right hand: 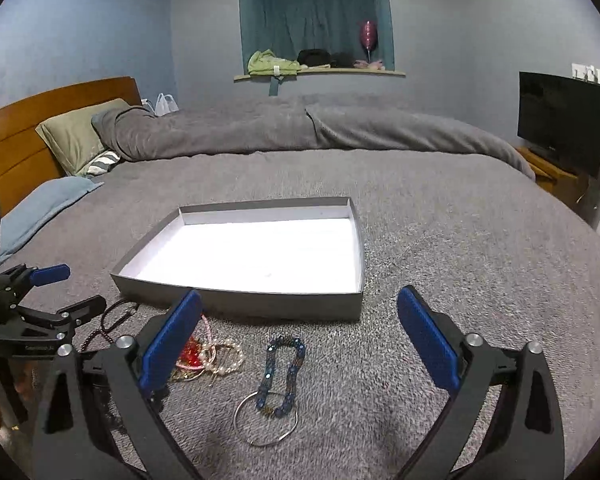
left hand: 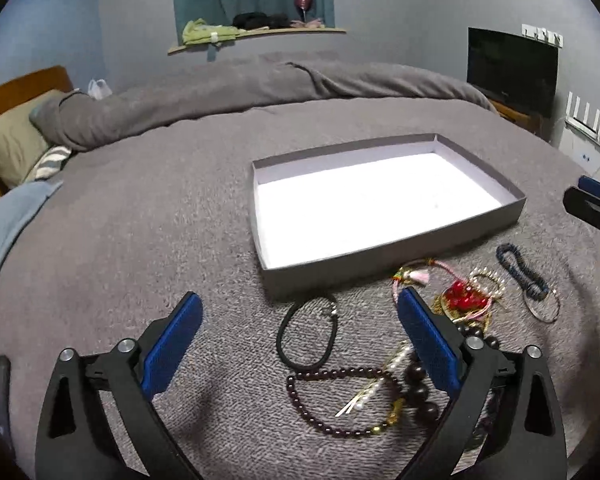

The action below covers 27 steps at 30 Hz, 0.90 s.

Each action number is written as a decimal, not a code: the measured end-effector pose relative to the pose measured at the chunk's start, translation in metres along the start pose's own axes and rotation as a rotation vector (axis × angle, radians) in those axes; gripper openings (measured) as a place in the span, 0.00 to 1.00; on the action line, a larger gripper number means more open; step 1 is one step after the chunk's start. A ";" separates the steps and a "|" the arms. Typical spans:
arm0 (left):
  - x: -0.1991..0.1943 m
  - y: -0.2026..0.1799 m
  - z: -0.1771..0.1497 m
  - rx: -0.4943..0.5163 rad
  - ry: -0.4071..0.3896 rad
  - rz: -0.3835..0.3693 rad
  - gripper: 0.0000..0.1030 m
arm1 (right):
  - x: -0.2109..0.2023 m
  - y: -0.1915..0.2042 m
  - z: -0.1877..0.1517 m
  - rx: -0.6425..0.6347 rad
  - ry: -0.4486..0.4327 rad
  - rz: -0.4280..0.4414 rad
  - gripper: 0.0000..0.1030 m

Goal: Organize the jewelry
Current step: 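Grasp the black cord bracelet with the left tool while the right tool grasps the blue beaded bracelet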

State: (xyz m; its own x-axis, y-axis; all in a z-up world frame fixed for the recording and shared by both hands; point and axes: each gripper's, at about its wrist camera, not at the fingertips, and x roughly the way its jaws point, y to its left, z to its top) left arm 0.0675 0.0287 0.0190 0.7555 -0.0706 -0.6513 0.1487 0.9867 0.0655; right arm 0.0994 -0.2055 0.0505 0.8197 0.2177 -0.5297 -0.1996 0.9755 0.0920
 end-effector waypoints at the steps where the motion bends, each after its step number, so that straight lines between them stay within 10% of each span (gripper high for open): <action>1: 0.004 0.001 -0.003 0.003 0.012 -0.010 0.92 | 0.007 -0.002 -0.004 0.008 0.027 0.012 0.79; 13: 0.035 0.010 -0.011 0.000 0.117 -0.106 0.46 | 0.040 -0.003 -0.025 0.025 0.167 0.085 0.44; 27: 0.042 -0.008 -0.014 0.052 0.136 -0.139 0.29 | 0.058 0.006 -0.032 0.007 0.242 0.065 0.38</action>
State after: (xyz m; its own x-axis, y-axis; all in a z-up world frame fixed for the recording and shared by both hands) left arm 0.0888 0.0195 -0.0198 0.6331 -0.1814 -0.7525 0.2806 0.9598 0.0046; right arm 0.1284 -0.1876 -0.0062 0.6528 0.2670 -0.7089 -0.2432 0.9602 0.1377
